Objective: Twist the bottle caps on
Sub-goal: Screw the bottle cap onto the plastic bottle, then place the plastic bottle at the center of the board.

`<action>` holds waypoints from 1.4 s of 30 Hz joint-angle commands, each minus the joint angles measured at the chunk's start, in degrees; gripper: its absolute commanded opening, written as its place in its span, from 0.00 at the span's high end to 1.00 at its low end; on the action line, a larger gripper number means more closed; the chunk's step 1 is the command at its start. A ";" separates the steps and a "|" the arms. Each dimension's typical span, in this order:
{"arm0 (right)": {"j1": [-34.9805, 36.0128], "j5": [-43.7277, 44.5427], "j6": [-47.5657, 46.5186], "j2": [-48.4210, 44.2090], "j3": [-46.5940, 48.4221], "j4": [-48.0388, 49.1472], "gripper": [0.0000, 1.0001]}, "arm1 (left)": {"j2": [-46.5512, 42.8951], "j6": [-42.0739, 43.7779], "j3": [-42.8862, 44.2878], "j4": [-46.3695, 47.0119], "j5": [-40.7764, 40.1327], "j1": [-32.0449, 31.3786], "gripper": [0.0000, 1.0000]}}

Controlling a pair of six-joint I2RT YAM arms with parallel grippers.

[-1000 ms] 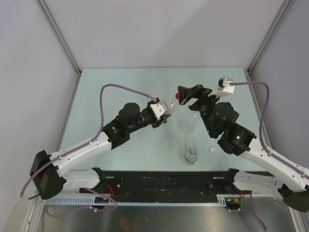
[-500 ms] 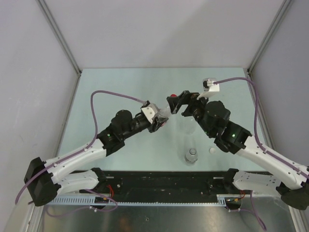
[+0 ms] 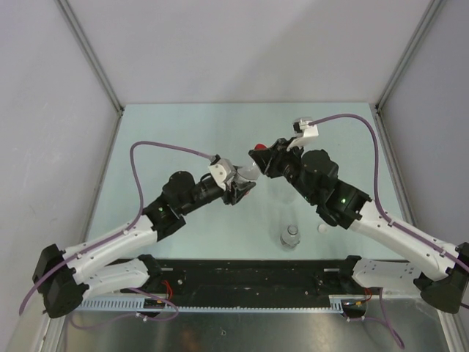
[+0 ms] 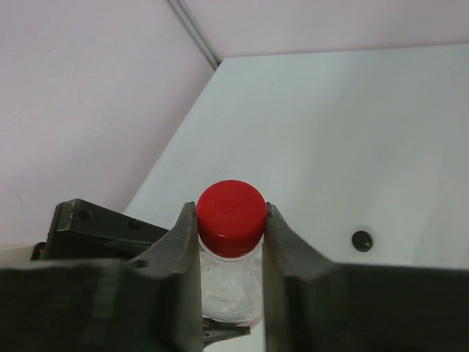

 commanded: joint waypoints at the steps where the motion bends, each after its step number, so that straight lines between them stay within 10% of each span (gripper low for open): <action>1: 0.09 -1.22 0.61 -0.61 0.85 1.99 0.98 | -3.02 -1.79 -0.63 4.12 0.29 -0.36 0.34; 3: 0.05 -0.45 -0.09 -1.54 0.81 1.93 1.00 | -3.91 -2.49 -1.18 4.16 0.09 -0.36 0.09; 6: -0.01 1.70 -1.79 -3.05 0.87 1.59 1.00 | -5.27 -4.04 -2.08 4.13 -0.76 -0.36 0.02; 22: -15.23 17.26 -24.94 -5.81 3.97 8.57 1.00 | -13.03 -10.41 -6.03 4.17 -15.98 -0.36 0.01; 32: -46.89 10.36 -20.53 -1.26 4.84 6.71 1.00 | -12.50 -11.11 -6.80 4.16 -20.66 -0.36 0.01; 42: -57.82 3.95 -25.90 2.70 -7.25 21.75 1.00 | -11.13 -12.61 -9.18 4.15 -23.16 -0.33 0.01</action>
